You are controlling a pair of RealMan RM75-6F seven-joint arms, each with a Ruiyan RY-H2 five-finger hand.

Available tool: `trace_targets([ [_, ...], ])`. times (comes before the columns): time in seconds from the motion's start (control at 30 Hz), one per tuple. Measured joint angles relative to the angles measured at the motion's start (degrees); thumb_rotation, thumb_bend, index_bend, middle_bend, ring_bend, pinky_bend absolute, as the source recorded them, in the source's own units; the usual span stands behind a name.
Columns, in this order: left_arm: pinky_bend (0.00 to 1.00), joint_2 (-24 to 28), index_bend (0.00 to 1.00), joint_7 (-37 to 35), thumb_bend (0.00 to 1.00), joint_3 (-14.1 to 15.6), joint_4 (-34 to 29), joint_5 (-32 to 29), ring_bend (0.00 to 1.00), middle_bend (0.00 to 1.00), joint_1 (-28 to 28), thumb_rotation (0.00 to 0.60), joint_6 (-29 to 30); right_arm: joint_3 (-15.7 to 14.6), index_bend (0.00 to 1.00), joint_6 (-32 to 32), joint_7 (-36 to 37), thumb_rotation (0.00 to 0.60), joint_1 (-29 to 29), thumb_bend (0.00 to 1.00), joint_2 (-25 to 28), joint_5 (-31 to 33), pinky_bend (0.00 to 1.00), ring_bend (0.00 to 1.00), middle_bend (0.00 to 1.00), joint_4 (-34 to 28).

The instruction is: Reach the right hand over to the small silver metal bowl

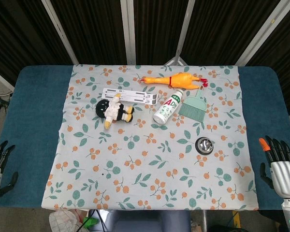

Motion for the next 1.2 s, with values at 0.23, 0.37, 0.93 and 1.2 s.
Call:
trace_targets([
  [0.23, 0.0, 0.23, 0.11, -0.53, 0.57, 0.1, 0.01, 0.78, 0.0, 0.0, 0.37, 0.6, 0.81, -0.37, 0.0, -0.64, -0.59, 0.6, 0.24, 0.69, -0.05, -0.16, 0.0, 0.0, 0.0, -0.24],
  [0.37, 0.0, 0.24, 0.11, -0.46, 0.57, 0.26, -0.06, 1.36, 0.0, 0.0, 0.59, 0.6, 1.22, -0.56, 0.0, -1.04, -0.48, 0.6, 0.26, 0.69, 0.1, -0.07, 0.0, 0.0, 0.0, -0.5],
  [0.93, 0.0, -0.54, 0.11, 0.97, 0.57, 0.08, -0.53, 0.82, 0.0, 0.0, 0.88, 0.6, 1.31, -1.51, 0.0, -7.67, -0.51, 0.6, 3.27, 0.69, -0.58, 0.01, 0.0, 0.0, 0.0, -2.13],
  [1.2, 0.0, -0.83, 0.11, 1.77, 0.57, -0.36, -0.51, -0.53, 0.0, 0.0, 0.51, 0.6, 0.4, 1.13, 0.0, -14.22, -4.42, 0.6, 8.64, 0.69, -2.29, 2.51, 0.0, 0.0, 0.0, -4.53],
])
